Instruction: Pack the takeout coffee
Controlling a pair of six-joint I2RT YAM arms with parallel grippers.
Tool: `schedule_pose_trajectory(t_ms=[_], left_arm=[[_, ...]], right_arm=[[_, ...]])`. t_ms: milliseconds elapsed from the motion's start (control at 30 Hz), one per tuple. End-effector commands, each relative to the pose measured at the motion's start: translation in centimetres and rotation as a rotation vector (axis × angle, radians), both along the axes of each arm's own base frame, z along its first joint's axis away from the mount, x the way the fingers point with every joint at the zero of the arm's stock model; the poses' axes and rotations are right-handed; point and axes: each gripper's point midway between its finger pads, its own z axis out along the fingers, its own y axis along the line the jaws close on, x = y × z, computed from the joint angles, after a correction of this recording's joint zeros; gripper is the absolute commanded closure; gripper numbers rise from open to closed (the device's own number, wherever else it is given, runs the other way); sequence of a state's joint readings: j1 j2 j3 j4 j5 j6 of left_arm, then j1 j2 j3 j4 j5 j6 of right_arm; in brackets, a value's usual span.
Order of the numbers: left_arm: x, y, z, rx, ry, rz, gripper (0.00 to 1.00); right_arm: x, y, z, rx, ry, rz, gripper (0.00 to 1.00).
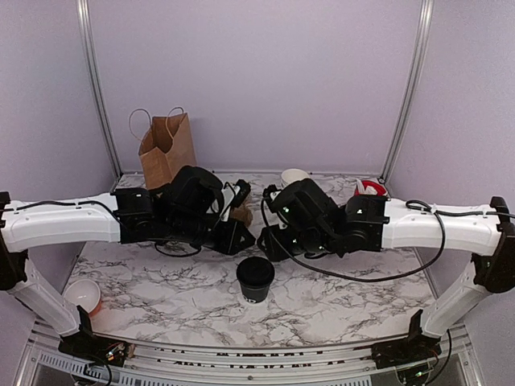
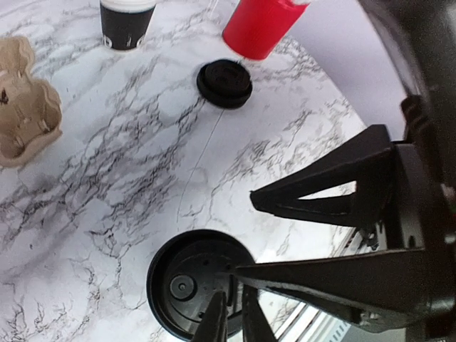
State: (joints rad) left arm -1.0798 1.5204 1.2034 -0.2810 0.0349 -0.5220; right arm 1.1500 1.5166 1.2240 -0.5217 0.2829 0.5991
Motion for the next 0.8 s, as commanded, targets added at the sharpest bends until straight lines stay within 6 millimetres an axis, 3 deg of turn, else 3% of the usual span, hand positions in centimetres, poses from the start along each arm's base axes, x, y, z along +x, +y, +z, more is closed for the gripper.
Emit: schedule_pose_trajectory(t_ms=[0,67,133,233,300,367,433,600,767], left_arm=[[-0.2,1.4,4.1,-0.012,-0.057,0.006,0.9],[-0.3,1.7,2.8,0.016,-0.04,0.009,0.89],[-0.8,2.0,-0.2,0.058,0.01,0.008,0.89],[-2.3,1.8,-6.5,0.094,0.112,-0.019,0.87],[-3.8,1.6,-12.1,0.169,0.184,-0.049,0.85],[-4.8,1.4,-14.7,0.204,0.234,-0.072,0.85],[-4.8,0.9,-14.1,0.183,0.229,-0.075,0.85],[-2.8,0.4,-8.8,0.141,0.118,-0.055,0.83],[-0.8,0.0,-0.9,0.062,-0.006,-0.033,0.83]], right_arm=[[0.1,-0.4,5.1,0.017,-0.103,0.004,0.58],[-0.4,-0.3,4.7,0.01,-0.09,0.007,0.58],[-0.9,-0.2,2.5,0.009,-0.048,0.015,0.58],[-2.8,-0.2,-4.1,0.007,0.075,0.047,0.57],[-4.6,0.1,-9.4,-0.007,0.193,0.084,0.57],[-5.7,0.3,-12.4,-0.032,0.276,0.094,0.57],[-5.7,0.3,-12.5,-0.044,0.274,0.086,0.58],[-3.6,-0.7,-8.1,-0.027,0.159,0.036,0.56],[-1.3,-1.1,-2.1,-0.038,0.027,0.001,0.56]])
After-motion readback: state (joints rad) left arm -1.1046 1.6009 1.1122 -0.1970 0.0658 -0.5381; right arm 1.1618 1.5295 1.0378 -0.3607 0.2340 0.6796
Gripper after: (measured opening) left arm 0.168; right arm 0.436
